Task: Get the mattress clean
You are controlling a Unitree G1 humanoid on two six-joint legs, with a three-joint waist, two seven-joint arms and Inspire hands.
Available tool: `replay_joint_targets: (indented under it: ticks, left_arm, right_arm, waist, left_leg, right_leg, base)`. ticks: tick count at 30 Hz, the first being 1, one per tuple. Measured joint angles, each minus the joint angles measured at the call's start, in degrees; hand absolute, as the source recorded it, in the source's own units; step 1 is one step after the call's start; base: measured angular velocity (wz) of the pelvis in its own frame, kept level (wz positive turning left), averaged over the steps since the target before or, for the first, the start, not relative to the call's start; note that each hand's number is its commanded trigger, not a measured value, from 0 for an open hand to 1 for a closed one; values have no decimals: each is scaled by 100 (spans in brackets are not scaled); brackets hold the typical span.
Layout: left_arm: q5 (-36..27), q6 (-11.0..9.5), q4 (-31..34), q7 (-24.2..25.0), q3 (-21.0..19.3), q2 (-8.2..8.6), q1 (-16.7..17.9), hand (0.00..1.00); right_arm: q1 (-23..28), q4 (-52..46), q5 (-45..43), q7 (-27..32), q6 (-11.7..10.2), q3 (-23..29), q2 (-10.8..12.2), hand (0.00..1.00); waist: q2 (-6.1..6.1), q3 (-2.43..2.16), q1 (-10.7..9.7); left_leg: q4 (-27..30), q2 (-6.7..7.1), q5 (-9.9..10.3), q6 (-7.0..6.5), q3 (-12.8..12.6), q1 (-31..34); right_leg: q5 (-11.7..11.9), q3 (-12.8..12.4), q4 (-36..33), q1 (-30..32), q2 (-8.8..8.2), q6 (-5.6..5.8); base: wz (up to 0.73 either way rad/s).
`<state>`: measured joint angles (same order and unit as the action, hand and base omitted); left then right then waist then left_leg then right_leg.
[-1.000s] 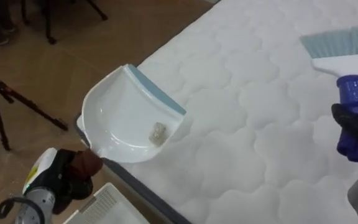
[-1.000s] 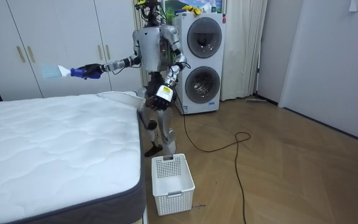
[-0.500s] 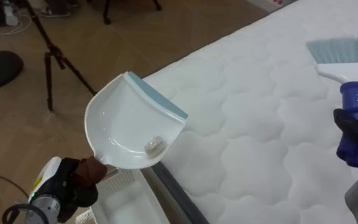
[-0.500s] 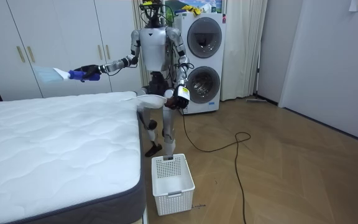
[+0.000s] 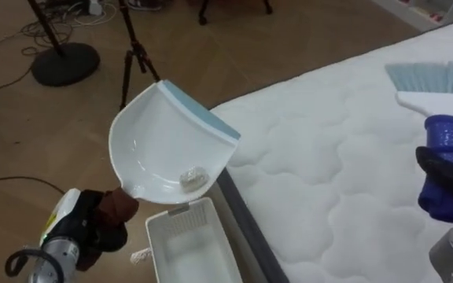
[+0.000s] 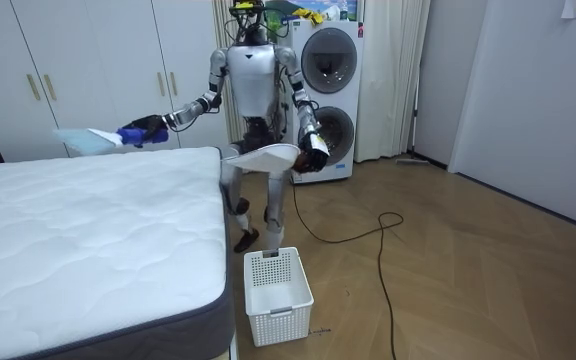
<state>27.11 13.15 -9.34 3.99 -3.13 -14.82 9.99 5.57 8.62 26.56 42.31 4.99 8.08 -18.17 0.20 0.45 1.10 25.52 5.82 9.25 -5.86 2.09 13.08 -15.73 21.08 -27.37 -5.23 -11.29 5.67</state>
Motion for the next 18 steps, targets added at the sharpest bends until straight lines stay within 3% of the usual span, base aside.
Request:
replay_joint_targets:
  ticks: [1, 2, 3, 4, 6, 7, 8, 9, 11, 15, 18]
  left_arm:
    - [12, -3, -4, -4, 0, -7, -80, 100]
    - [114, 2, -6, -6, -7, -7, -132, 100]
    - [159, 9, -7, -6, -11, -18, -138, 100]
    - [212, 17, -8, -5, -11, -68, -147, 100]
    - [219, 18, -13, 22, -2, -145, -179, 100]
    - [220, 17, -13, 35, 4, -149, -182, 100]
    - [221, 17, -19, 95, 13, -150, -180, 100]
    - [222, 14, -20, 141, 11, -176, -191, 100]
    - [234, 15, -57, 175, 10, -207, -195, 100]
    - [278, 28, -415, 185, 11, -235, -377, 100]
    - [287, 36, -506, 183, 12, -315, -637, 100]
  right_arm:
    - [-21, -1, -6, 9, 0, 4, 2, 0]
    - [-20, 22, -6, 4, 4, -22, 16, 0]
    - [-16, 34, -6, 4, 10, -35, 42, 0]
    - [-5, 61, -4, 22, 13, -36, 132, 0]
    - [-35, 149, -8, 159, 9, -16, 230, 0]
    - [-50, 225, -8, 184, 9, -8, 223, 0]
    - [-53, 374, -11, 278, 9, 1, 218, 0]
    - [-62, 455, -11, 360, 7, 2, 221, 0]
    - [-76, 548, -12, 417, 2, -7, 222, 0]
    - [-339, 947, -8, 380, 0, -9, 200, 0]
    - [-648, 1159, -41, 263, -18, -13, 199, 0]
  waist:
    - [17, 40, -5]
    - [47, 72, 14]
    - [60, 77, -5]
    - [45, 84, -88]
    - [-62, 114, -301]
    - [-91, 119, -325]
    - [-132, 82, -329]
    - [-144, 72, -314]
    - [-131, 73, -224]
    - [-111, 74, -146]
    - [-40, 102, -72]
  left_leg:
    - [-5, 65, 21, -80, 139, 3]
    - [-24, 144, -2, -90, 409, 14]
    - [-27, 178, -14, -91, 551, 15]
    - [-34, 234, -64, -89, 741, 19]
    - [-37, 456, -168, -59, 1074, 56]
    - [-31, 496, -182, -49, 1100, 78]
    - [19, 525, -170, -60, 1050, 152]
    - [35, 438, -149, -75, 776, 258]
    - [21, 318, -127, -109, 460, 352]
    - [36, 378, -115, -132, 581, 502]
    - [213, 370, -94, -208, 582, 858]
  right_leg:
    - [-105, -379, -265, 240, 102, -136]
    - [-264, -702, -398, 554, 339, -306]
    - [-315, -758, -414, 696, 467, -386]
    - [-341, -831, -342, 971, 683, -423]
    - [-253, -1110, 9, 1395, 844, -462]
    - [-148, -1157, 46, 1471, 843, -509]
    - [3, -1150, 75, 1521, 829, -574]
    - [84, -960, 68, 1562, 735, -595]
    - [116, -807, 53, 1627, 681, -596]
    - [136, -848, 41, 1771, 739, -597]
    - [140, -836, -132, 2091, 739, -632]
  base:
    - [21]
    - [21]
    - [35]
    - [70]
    - [99]
    - [81]
    - [53]
    - [45]
    - [22]
    - [16]
    - [1]
